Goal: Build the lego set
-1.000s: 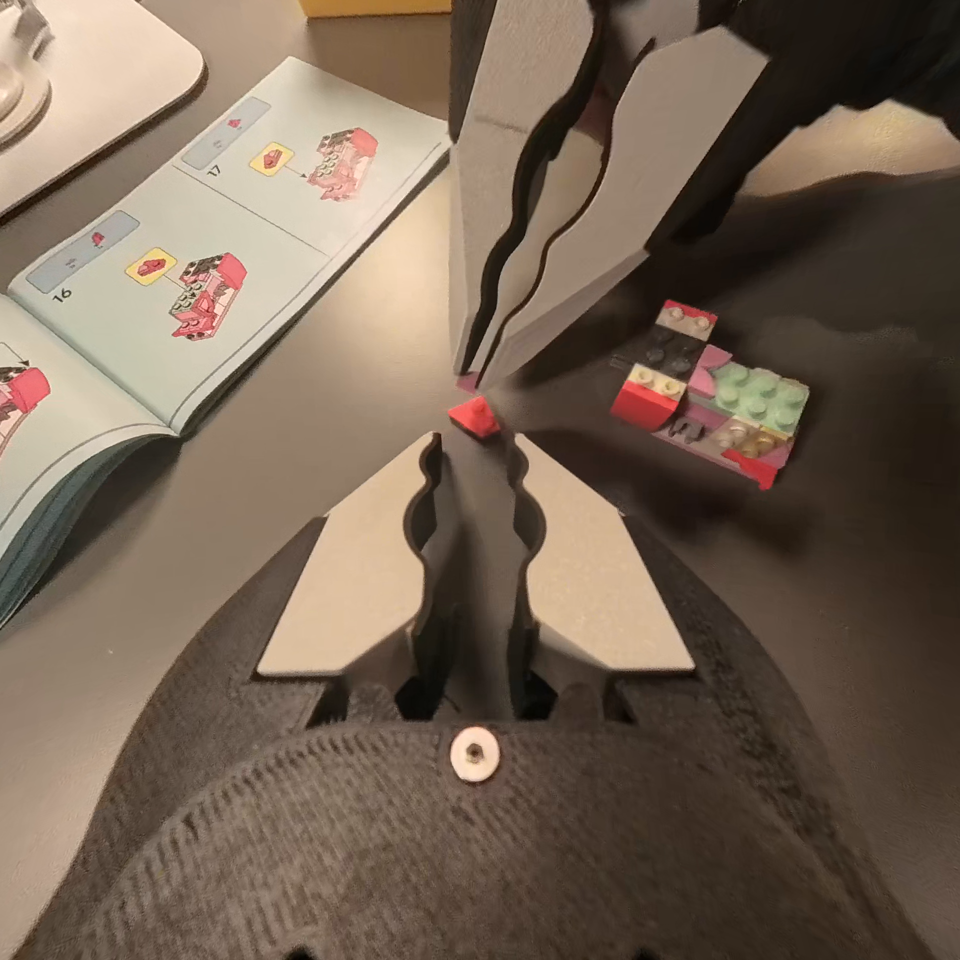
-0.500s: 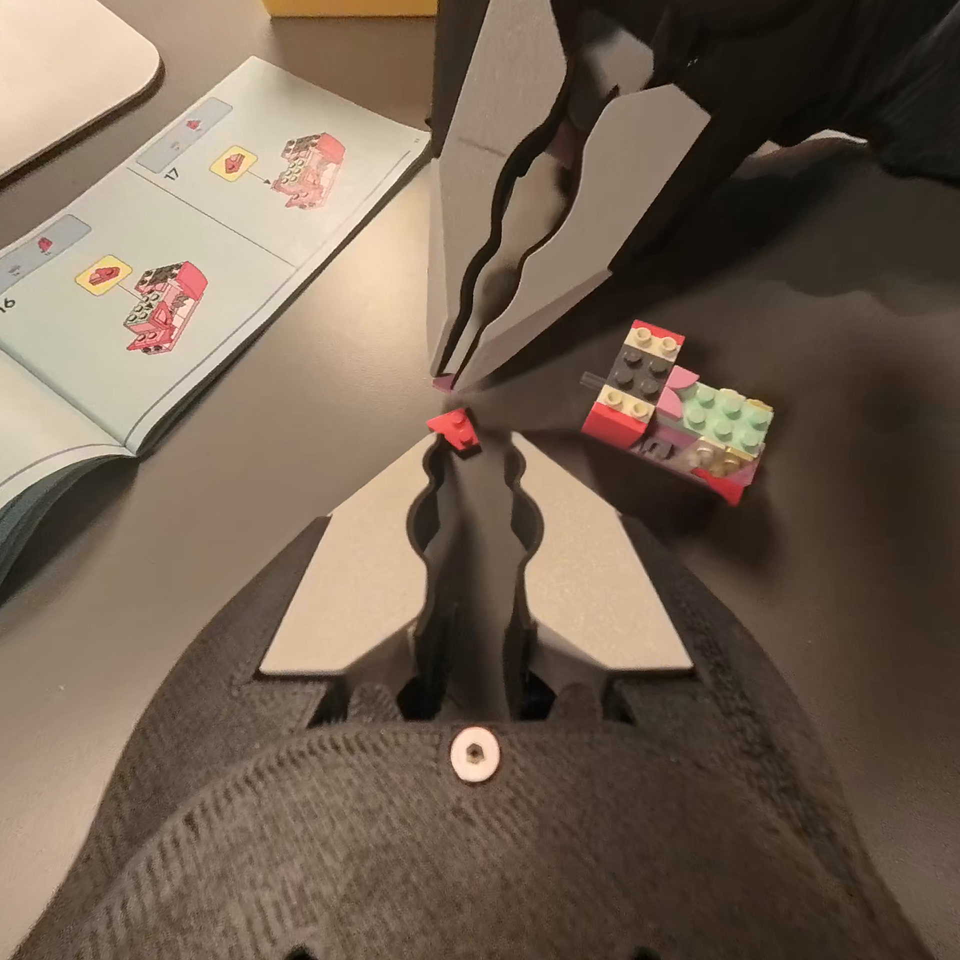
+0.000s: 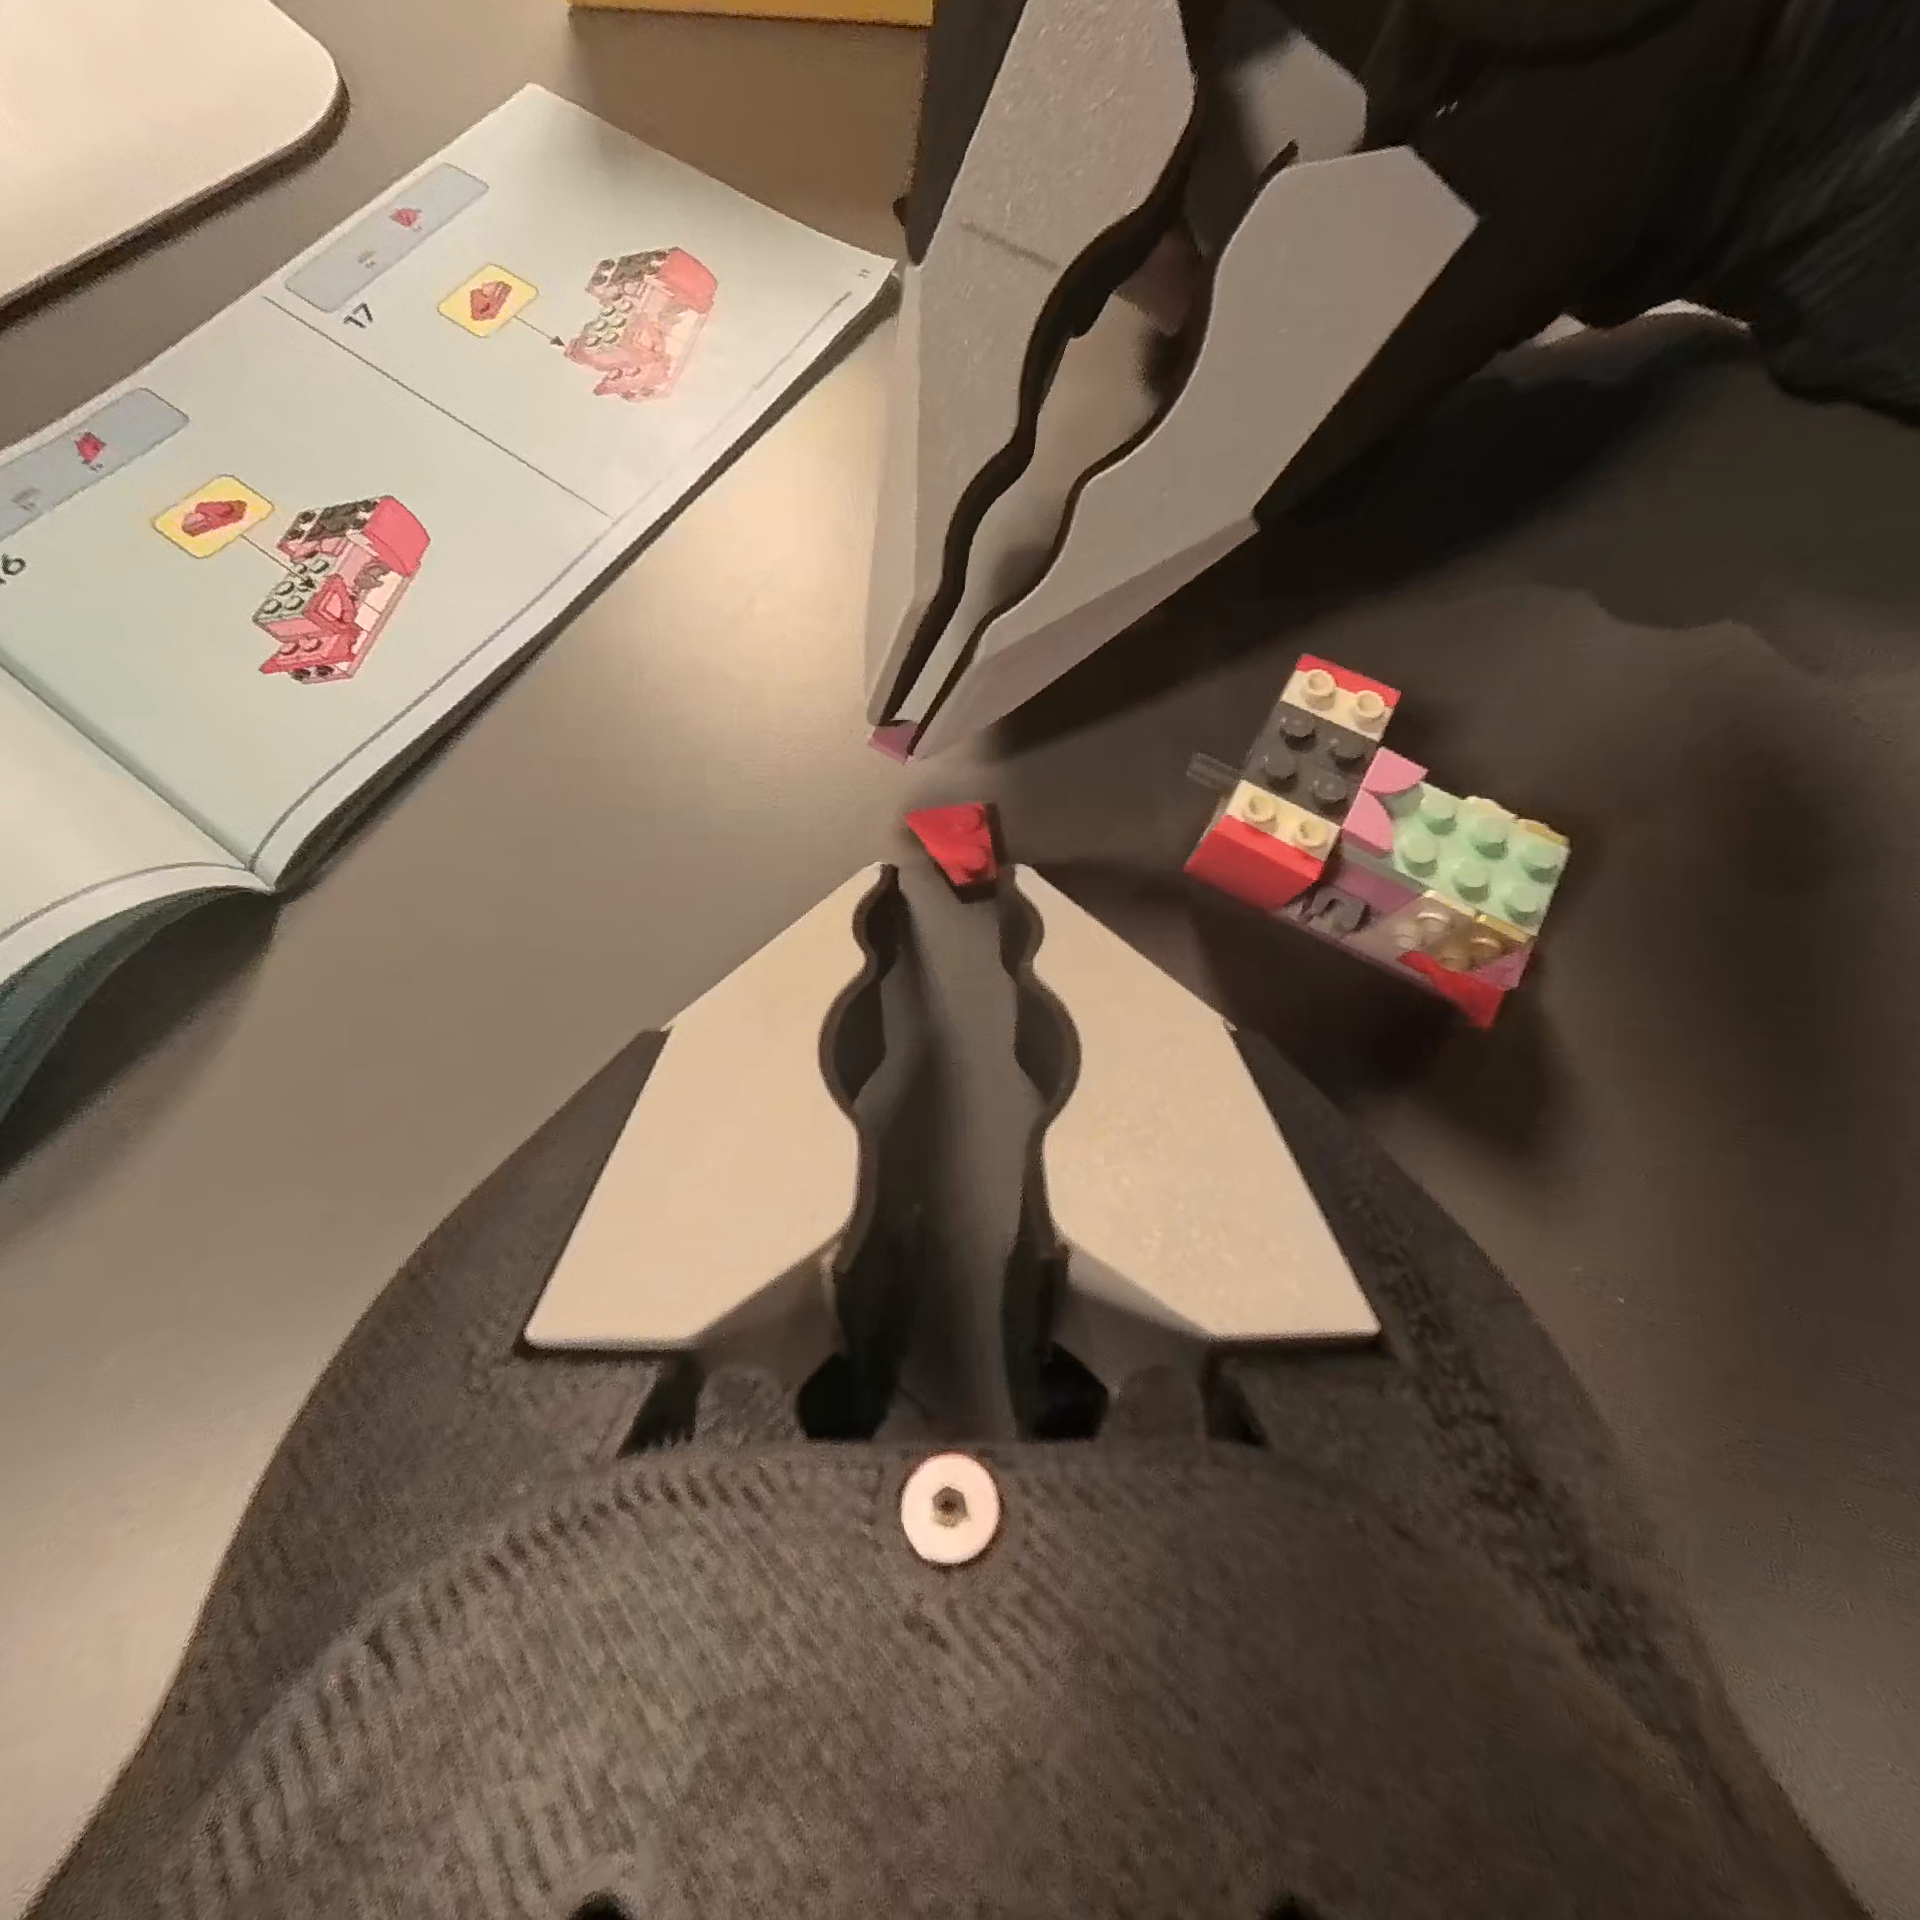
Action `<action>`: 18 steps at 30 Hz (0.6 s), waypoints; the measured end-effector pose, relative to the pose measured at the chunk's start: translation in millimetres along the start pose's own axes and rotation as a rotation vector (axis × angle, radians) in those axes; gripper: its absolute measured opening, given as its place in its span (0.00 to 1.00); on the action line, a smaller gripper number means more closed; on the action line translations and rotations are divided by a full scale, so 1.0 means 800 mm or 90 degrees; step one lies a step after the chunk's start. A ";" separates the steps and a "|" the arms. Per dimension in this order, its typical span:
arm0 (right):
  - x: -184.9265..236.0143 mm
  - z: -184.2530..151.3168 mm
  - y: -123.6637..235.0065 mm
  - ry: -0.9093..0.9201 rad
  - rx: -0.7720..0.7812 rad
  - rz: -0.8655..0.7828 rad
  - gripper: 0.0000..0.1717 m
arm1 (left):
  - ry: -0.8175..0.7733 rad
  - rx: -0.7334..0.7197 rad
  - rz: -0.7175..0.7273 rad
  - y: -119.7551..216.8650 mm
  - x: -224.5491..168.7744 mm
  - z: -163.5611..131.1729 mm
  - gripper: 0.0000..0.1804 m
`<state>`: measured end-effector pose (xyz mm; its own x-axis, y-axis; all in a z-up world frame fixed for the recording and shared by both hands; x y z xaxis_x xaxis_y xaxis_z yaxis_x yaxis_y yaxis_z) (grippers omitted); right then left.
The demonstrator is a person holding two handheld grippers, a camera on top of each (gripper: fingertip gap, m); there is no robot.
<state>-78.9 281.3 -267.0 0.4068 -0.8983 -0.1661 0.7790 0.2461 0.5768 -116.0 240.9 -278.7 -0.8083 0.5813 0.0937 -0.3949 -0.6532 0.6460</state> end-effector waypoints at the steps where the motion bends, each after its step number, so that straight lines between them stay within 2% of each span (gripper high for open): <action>1: 0.000 0.000 0.000 0.000 -0.002 0.000 0.02 | 0.006 0.001 -0.005 0.000 0.000 0.000 0.10; 6: -0.001 0.000 0.000 -0.004 -0.001 -0.003 0.02 | -0.009 -0.001 -0.003 0.000 -0.002 0.000 0.04; 12: -0.002 0.001 0.001 -0.010 -0.005 -0.002 0.02 | -0.017 -0.003 -0.010 -0.002 -0.002 0.003 0.09; 18: -0.002 0.001 0.001 -0.013 -0.005 -0.002 0.02 | -0.014 -0.002 -0.037 -0.004 -0.005 0.004 0.05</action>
<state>-79.4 282.4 -266.0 0.3945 -0.9064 -0.1512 0.7840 0.2461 0.5699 -110.2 242.2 -278.7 -0.7738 0.6292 0.0723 -0.4425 -0.6188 0.6490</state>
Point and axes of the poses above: each gripper's, where its closed fingertips meet, y back along the fingers, z out of its top, x = y × z across the jaws, the point moved 3 cm from there along y, back along the fingers, and after that the axes turned 8 degrees about z, right-handed, at the moved point
